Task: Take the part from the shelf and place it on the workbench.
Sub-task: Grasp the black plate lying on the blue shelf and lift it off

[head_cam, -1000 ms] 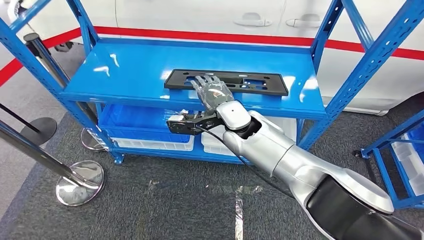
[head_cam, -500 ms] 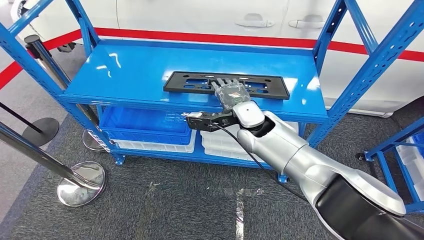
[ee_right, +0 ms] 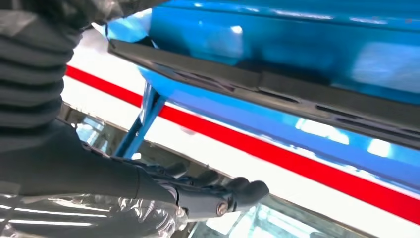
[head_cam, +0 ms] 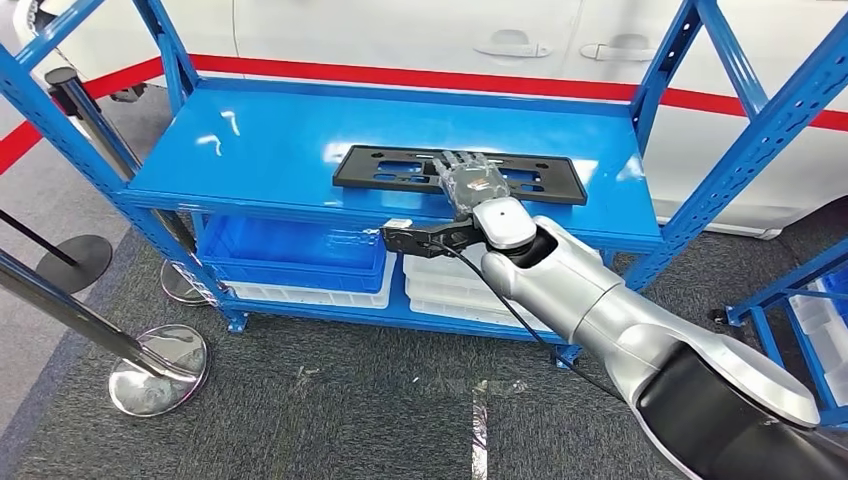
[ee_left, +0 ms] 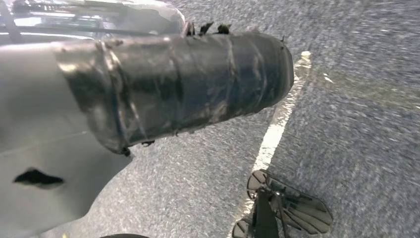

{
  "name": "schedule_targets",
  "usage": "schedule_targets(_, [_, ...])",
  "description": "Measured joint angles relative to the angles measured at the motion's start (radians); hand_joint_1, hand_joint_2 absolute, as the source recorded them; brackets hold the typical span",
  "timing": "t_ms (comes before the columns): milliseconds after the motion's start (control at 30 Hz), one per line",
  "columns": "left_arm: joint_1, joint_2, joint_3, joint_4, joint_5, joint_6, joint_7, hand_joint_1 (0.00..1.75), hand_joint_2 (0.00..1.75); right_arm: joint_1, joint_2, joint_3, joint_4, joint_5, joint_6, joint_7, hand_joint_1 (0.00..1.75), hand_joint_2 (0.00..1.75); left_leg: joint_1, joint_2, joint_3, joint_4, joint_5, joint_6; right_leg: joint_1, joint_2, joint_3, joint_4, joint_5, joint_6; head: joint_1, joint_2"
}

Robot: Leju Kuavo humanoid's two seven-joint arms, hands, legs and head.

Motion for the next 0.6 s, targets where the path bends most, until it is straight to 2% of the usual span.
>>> schedule_targets(33, [0.0, -0.001, 0.0, 0.0, 0.0, 0.0, 0.0, 0.0, 0.0, -0.001, -0.002, 0.0, 0.0, 0.0, 0.0, 0.001, 0.0, 1.75, 0.003, 0.001, 0.005, -0.005, 0.001, 0.005, 0.0, -0.001, -0.01, 0.023, -0.014, 0.004, 0.002, 0.0])
schedule_targets(67, [0.0, -0.001, 0.0, 0.0, 0.0, 0.001, 0.001, 0.0, 0.0, -0.002, -0.005, 0.0, 0.0, 0.0, 0.0, 0.002, 0.0, 1.75, 0.004, 0.001, 0.009, -0.007, 0.001, 0.01, -0.001, -0.001, -0.036, 0.076, -0.039, 0.008, 0.003, 0.0])
schedule_targets(133, [-0.002, -0.001, 0.0, 0.0, 0.0, 0.001, 0.001, 0.0, 0.0, -0.001, -0.008, 0.0, 0.0, 0.0, 0.0, 0.002, 0.0, 1.75, 0.004, 0.002, 0.01, -0.007, -0.002, 0.017, -0.003, -0.002, -0.112, 0.217, -0.092, 0.013, 0.005, 0.0])
schedule_targets(167, [-0.003, -0.001, 0.0, 0.0, 0.0, 0.001, 0.001, 0.0, 0.0, 0.002, -0.009, 0.0, 0.0, 0.0, 0.0, 0.002, 0.0, 1.75, 0.004, 0.001, 0.012, -0.006, -0.004, 0.019, -0.005, -0.003, -0.149, 0.278, -0.107, 0.016, 0.005, 0.0])
schedule_targets(200, [-0.003, -0.001, 0.0, 0.0, 0.0, 0.001, 0.001, 0.0, 0.0, 0.004, -0.01, 0.0, 0.0, 0.0, 0.0, 0.002, 0.0, 1.75, 0.004, 0.001, 0.013, -0.005, -0.006, 0.019, -0.007, -0.003, -0.167, 0.298, -0.102, 0.017, 0.005, 0.0])
schedule_targets(233, [-0.002, -0.001, 0.0, 0.0, 0.0, 0.001, 0.001, 0.0, 0.0, 0.005, -0.012, 0.0, 0.0, 0.0, 0.0, 0.002, 0.0, 1.75, 0.004, 0.0, 0.015, -0.002, -0.01, 0.018, -0.009, -0.003, -0.163, 0.276, -0.075, 0.018, 0.005, 0.0])
schedule_targets(300, [-0.001, -0.002, 0.0, 0.0, 0.0, 0.001, 0.001, 0.0, 0.0, 0.005, -0.016, 0.0, 0.0, 0.0, 0.0, 0.002, 0.0, 1.75, 0.006, -0.001, 0.02, 0.005, -0.02, 0.013, -0.012, -0.004, -0.107, 0.141, 0.002, 0.016, 0.005, 0.0])
schedule_targets(333, [-0.001, -0.002, 0.0, 0.0, 0.0, 0.001, 0.001, 0.0, 0.0, 0.004, -0.018, 0.0, 0.0, 0.001, 0.001, 0.002, 0.0, 1.75, 0.004, -0.002, 0.02, 0.011, -0.027, 0.008, -0.011, -0.005, -0.073, 0.071, 0.028, 0.014, 0.005, 0.0])
schedule_targets(367, [-0.002, -0.002, 0.0, 0.0, 0.0, 0.001, 0.001, 0.0, 0.0, 0.004, -0.019, 0.0, 0.0, 0.001, 0.001, 0.002, 0.0, 1.75, 0.003, -0.003, 0.019, 0.014, -0.031, 0.002, -0.009, -0.004, -0.05, 0.026, 0.039, 0.011, 0.005, 0.0])
schedule_targets(400, [-0.002, -0.002, 0.001, 0.0, 0.0, 0.002, 0.002, 0.0, 0.0, 0.004, -0.02, 0.0, -0.001, 0.001, 0.002, 0.002, 0.0, 1.75, 0.002, -0.004, 0.018, 0.016, -0.033, -0.004, -0.007, -0.003, -0.04, 0.006, 0.038, 0.008, 0.004, 0.0])
schedule_targets(500, [-0.002, -0.003, 0.001, 0.0, 0.001, 0.002, 0.003, 0.0, 0.0, 0.004, -0.023, 0.0, -0.002, 0.001, 0.002, 0.002, 0.0, 1.75, 0.004, -0.003, 0.02, 0.015, -0.04, -0.021, -0.006, -0.001, -0.033, -0.003, 0.037, -0.009, 0.001, 0.0])
schedule_targets(567, [-0.002, -0.005, 0.001, 0.0, 0.001, 0.002, 0.004, 0.0, 0.0, 0.003, -0.024, 0.0, -0.002, 0.002, 0.002, 0.002, 0.0, 1.75, 0.005, 0.0, -0.004, 0.071, -0.074, -0.03, -0.01, -0.002, -0.026, -0.01, 0.037, -0.02, -0.003, 0.0])
schedule_targets(600, [-0.002, -0.005, 0.001, 0.0, 0.001, 0.002, 0.004, 0.0, 0.0, 0.004, -0.024, 0.0, -0.002, 0.002, 0.002, 0.002, 0.0, 1.75, 0.006, 0.001, -0.032, 0.13, -0.101, -0.032, -0.009, -0.002, -0.023, -0.01, 0.035, -0.024, -0.005, 0.0])
